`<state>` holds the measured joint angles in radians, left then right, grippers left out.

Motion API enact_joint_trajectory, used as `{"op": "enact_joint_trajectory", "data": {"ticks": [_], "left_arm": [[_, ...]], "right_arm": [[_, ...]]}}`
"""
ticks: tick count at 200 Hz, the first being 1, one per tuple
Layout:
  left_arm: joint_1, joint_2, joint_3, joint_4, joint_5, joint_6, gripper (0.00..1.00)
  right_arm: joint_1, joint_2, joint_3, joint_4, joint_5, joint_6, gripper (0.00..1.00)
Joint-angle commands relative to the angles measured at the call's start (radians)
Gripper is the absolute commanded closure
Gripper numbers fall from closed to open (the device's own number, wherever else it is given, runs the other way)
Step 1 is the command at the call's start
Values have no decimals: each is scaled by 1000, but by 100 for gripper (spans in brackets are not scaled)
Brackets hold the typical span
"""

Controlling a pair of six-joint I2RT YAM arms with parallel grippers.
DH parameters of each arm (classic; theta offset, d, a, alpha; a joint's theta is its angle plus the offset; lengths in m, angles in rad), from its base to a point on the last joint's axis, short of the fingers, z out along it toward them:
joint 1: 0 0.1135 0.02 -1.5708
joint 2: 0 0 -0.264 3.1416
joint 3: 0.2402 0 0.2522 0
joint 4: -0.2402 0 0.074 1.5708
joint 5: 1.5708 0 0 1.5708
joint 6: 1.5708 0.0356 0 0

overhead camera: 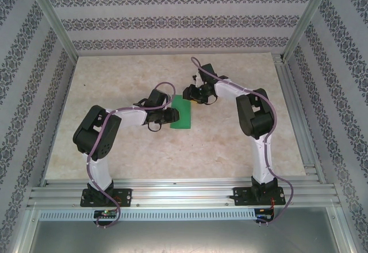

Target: Fold a paper plane with a square sheet of paper (fold left side to right side)

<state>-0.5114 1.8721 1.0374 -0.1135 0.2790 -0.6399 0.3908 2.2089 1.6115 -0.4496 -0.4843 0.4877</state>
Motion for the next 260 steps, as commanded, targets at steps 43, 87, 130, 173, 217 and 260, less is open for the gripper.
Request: {"op": "enact_joint_trajectory", "data": {"ticks": [43,87,130,173,217,260], "left_arm": [[1,-213,20,-241,-190,159,40],[-2,-254,-37,-191,-129,215,43],[-1,-154,-1,-42,46,122,62],[0,-41,20,0,75,82,69],[0,2,-3,6,54,71,72],[0,-4,-29,-5,38,77,74]], "right_arm": [[10,-6,-12,0,-18,13,56],[-11,-58,-40,-17,36,-1,55],[-11,1,48,-53,68,-38,53],[-4,68,148,-98,137,-84,50],[16,123,213,-126,182,-127,38],[23,131,238,-118,178,-180,35]]}}
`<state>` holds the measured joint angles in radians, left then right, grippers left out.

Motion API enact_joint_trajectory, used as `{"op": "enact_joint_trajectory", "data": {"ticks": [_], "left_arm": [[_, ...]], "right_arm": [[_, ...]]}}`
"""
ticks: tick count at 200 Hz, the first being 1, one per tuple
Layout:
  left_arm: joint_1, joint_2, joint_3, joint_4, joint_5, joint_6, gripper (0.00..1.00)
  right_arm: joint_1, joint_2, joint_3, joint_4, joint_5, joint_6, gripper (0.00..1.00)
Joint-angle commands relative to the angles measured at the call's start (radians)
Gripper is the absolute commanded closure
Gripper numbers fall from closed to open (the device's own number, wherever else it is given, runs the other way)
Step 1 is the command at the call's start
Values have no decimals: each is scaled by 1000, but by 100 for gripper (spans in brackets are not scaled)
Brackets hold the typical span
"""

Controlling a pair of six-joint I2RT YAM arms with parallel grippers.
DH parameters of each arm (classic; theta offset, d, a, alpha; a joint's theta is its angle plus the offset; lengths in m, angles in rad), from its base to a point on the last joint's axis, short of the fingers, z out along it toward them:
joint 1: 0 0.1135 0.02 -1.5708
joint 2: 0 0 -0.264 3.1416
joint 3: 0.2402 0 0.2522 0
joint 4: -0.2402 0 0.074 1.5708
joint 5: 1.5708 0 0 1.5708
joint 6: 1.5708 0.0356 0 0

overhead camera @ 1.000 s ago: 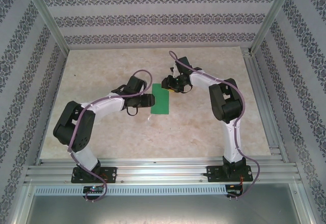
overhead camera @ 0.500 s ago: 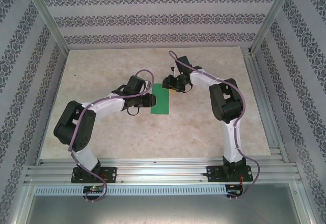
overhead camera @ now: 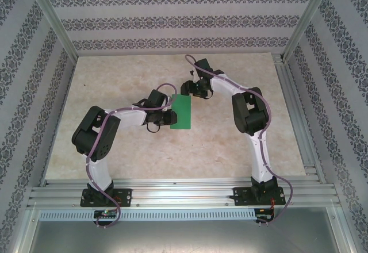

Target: Fold a paper plane with a square sheet of paper (fold left side to right side)

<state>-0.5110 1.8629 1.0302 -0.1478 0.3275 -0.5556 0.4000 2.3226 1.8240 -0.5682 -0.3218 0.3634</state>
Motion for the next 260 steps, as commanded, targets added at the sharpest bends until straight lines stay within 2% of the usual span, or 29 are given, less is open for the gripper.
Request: {"op": "enact_joint_trajectory", "data": {"ticks": [1,82,169,260], "left_arm": [[0,5,-24,30,-11,-7,74],[-1,1,-41,37,-13,-10,75],[-1,4,-40,36,-14,-10,75],[-2,7,-39,36,-16,-9,75]], "right_arm": [[14,17,27,1,14,-57,35],[7,31,62,5,-89,-110,34],[-11,-47,-49,21,-144,-61,38],[-18,-185,-304,267,-324,106,47]]}}
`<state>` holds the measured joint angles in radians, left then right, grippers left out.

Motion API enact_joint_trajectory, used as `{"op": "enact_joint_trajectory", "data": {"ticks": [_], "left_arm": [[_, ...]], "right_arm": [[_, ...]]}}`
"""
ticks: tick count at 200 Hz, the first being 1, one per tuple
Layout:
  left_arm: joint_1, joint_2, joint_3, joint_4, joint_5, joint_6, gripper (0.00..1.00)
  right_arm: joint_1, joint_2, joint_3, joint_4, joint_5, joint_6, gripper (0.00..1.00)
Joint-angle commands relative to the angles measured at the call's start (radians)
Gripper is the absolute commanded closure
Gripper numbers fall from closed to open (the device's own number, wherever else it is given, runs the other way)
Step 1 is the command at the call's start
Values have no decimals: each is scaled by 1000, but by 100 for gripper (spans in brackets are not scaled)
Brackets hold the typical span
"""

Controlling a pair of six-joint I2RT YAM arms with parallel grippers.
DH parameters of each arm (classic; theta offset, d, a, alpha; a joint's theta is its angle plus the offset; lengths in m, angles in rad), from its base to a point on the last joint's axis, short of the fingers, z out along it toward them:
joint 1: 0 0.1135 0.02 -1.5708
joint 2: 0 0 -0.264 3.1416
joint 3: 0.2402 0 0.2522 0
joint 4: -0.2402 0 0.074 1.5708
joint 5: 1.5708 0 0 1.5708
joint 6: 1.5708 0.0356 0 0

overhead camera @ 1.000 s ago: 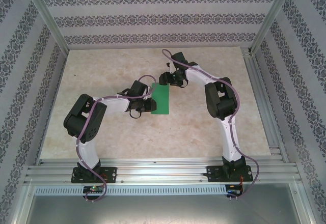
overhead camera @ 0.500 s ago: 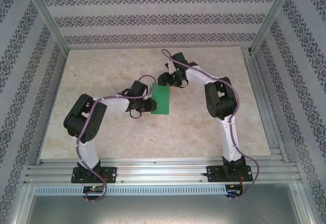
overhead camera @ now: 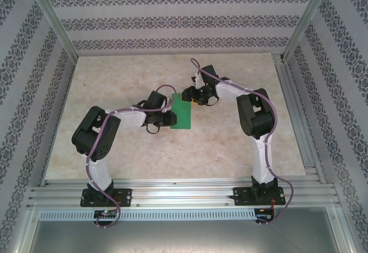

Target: Fold a paper plane with a square sheet of paper (fold left side to right side)

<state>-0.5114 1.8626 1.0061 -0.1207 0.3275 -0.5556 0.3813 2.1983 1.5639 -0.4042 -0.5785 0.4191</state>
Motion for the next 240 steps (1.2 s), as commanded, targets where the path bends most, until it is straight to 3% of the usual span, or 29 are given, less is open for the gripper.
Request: {"op": "enact_joint_trajectory", "data": {"ticks": [1,112,166,195,240], "left_arm": [[-1,7,-15,9,-15,-9,75],[-1,-52,-26,14,-2,-5,74],[0,-90,-31,11,-9,19,72],[-1,-183,-63,23,-19,89,62],[-65,-316,-122,32,-58,271,43]], "right_arm": [[1,-61,-46,104,-68,52,47],[25,-119,-163,104,-21,63,60],[43,-172,-248,153,-27,116,76],[46,-177,-256,147,-29,154,89],[44,-183,-245,111,-32,224,91]]}}
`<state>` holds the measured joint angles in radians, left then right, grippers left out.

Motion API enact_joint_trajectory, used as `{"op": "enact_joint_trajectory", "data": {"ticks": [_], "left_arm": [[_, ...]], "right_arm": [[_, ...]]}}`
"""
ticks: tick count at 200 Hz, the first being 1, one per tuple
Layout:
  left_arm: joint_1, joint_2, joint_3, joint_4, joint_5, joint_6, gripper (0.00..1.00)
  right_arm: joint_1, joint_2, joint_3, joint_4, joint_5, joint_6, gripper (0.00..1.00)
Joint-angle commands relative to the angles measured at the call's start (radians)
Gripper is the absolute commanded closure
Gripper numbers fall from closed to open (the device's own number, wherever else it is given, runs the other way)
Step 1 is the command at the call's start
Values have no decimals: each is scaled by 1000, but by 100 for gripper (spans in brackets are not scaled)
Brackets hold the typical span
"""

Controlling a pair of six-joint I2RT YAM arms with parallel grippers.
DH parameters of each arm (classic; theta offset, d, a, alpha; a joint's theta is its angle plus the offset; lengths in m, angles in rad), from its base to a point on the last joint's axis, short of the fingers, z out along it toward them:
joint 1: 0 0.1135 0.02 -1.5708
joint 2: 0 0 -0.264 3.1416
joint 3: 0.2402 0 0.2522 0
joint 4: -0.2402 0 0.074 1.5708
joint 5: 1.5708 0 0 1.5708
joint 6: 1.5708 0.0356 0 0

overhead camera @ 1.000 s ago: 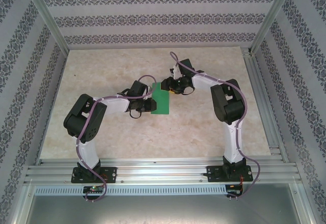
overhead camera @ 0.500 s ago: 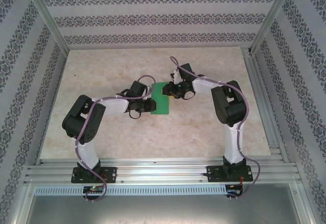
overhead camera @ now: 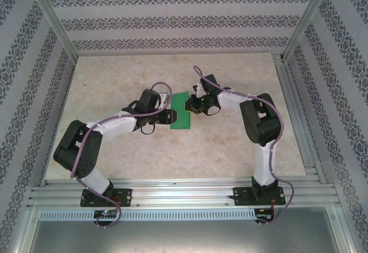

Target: Fold a paper plane with a square sheet of paper (fold left side to right side)

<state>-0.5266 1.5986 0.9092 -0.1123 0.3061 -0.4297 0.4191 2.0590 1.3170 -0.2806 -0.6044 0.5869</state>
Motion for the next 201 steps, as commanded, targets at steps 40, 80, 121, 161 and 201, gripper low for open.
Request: {"op": "enact_joint_trajectory", "data": {"ticks": [40,80,121,161,201], "left_arm": [[-149,-29,-5,-22,-130,262,40],[-233,45,79,-78,-245,303,39],[-287,160,184,-142,-333,325,38],[-320,252,277,-219,-467,333,40],[-332,278,306,-240,-498,336,56]], "right_arm": [[4,-43,34,-81,-3,89,91],[9,-26,64,-113,-7,95,92],[7,-23,78,-135,2,84,92],[10,-19,82,-140,-2,83,92],[10,-13,82,-141,1,79,92]]}}
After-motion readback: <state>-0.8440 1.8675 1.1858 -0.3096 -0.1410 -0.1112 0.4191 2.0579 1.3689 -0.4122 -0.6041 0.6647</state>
